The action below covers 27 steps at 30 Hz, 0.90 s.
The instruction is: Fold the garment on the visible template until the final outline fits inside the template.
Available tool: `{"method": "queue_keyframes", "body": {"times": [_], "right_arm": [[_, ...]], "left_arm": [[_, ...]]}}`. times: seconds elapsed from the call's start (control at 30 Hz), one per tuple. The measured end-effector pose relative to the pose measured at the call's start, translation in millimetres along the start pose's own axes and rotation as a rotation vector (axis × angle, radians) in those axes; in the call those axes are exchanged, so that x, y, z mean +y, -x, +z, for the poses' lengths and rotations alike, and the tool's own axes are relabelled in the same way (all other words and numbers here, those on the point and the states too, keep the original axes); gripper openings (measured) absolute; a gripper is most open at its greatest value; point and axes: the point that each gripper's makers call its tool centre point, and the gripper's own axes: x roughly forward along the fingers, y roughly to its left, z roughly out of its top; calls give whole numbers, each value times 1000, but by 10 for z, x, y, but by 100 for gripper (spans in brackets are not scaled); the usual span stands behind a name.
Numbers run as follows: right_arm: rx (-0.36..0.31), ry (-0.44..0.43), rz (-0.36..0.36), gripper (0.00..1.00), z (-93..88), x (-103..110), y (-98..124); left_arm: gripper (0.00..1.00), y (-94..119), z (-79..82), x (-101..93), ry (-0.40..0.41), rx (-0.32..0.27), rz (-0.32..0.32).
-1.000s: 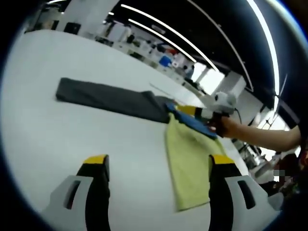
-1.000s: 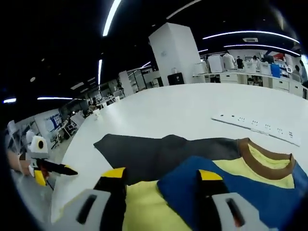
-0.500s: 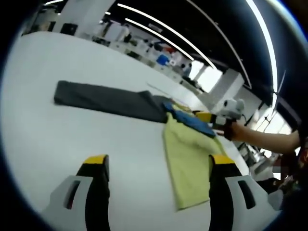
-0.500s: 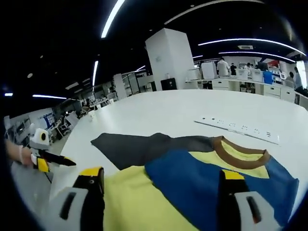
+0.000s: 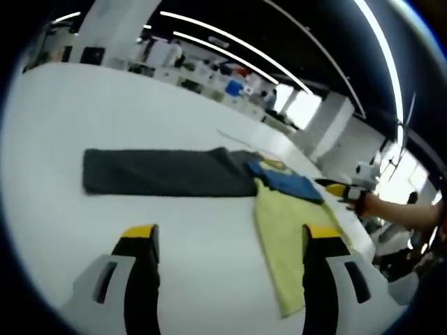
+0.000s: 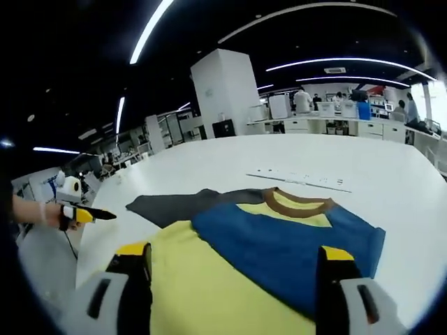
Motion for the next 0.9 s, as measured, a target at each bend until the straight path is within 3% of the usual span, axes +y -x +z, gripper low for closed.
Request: {"method": "queue_keyframes", "body": {"times": [0.07, 0.23, 0.37, 0.6, 0.73, 0.8, 0.9], "right_arm": [[-3, -11, -17, 99, -40, -51, 123], [-2, -16, -47, 98, -130, -134, 391], [-10, -30, -70, 97, -173, -193, 536], [-32, -62, -105, 96, -210, -271, 706], [-37, -74, -121, 95, -234, -311, 767], [-47, -93, -129, 95, -232, -300, 807], [-62, -96, -136, 95, -226, -270, 867]], "left_arm": [[79, -5, 29, 44, -24, 8, 12], [77, -8, 219, 376, -53, -11, 116], [73, 4, 455, 712, -94, -47, 221], [68, 36, 675, 1106, -106, -80, 343], [64, 28, 669, 1251, -87, -67, 379], [59, 39, 602, 1364, -81, -33, 415], [55, 49, 570, 1462, -52, -37, 439]]}}
